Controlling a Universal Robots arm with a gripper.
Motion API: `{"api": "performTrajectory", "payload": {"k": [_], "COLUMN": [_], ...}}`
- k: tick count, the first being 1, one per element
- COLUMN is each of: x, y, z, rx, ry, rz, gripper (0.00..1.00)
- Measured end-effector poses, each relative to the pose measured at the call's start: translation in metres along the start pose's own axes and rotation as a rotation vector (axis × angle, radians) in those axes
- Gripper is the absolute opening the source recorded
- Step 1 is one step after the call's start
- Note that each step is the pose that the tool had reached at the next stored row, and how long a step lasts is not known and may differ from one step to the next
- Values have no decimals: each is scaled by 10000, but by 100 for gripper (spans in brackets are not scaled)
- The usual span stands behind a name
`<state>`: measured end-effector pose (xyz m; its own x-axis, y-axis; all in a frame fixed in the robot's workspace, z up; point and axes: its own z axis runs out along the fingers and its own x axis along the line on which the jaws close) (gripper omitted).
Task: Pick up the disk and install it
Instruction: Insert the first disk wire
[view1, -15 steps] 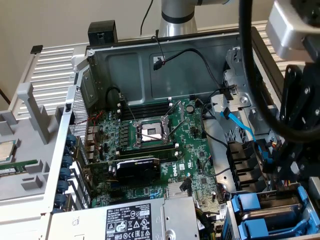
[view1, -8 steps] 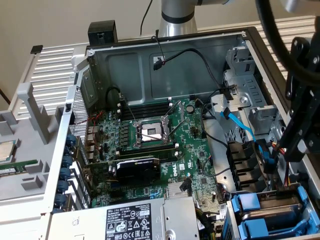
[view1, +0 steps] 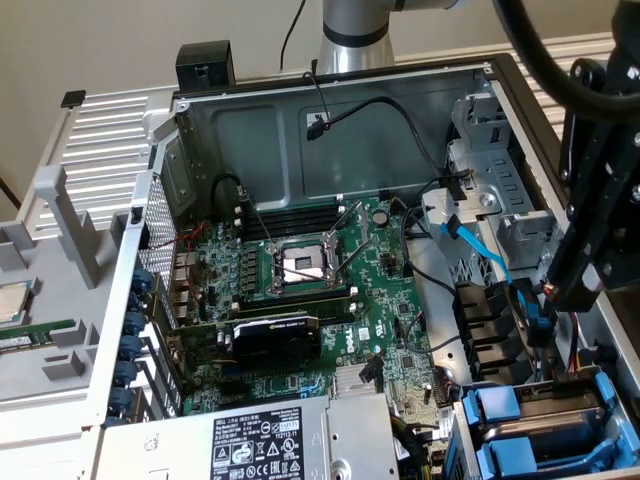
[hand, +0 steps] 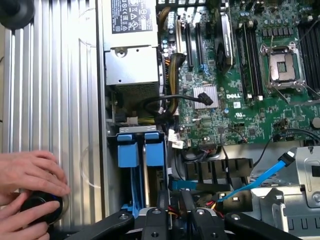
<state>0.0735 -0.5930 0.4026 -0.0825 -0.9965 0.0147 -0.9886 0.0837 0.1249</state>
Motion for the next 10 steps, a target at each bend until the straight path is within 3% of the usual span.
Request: {"api": "performTrajectory", "payload": {"k": [10], "x": [-2], "y": [14], "z": [1], "rx": [4], "ry": [12], "rz": [1], "gripper": [25]}}
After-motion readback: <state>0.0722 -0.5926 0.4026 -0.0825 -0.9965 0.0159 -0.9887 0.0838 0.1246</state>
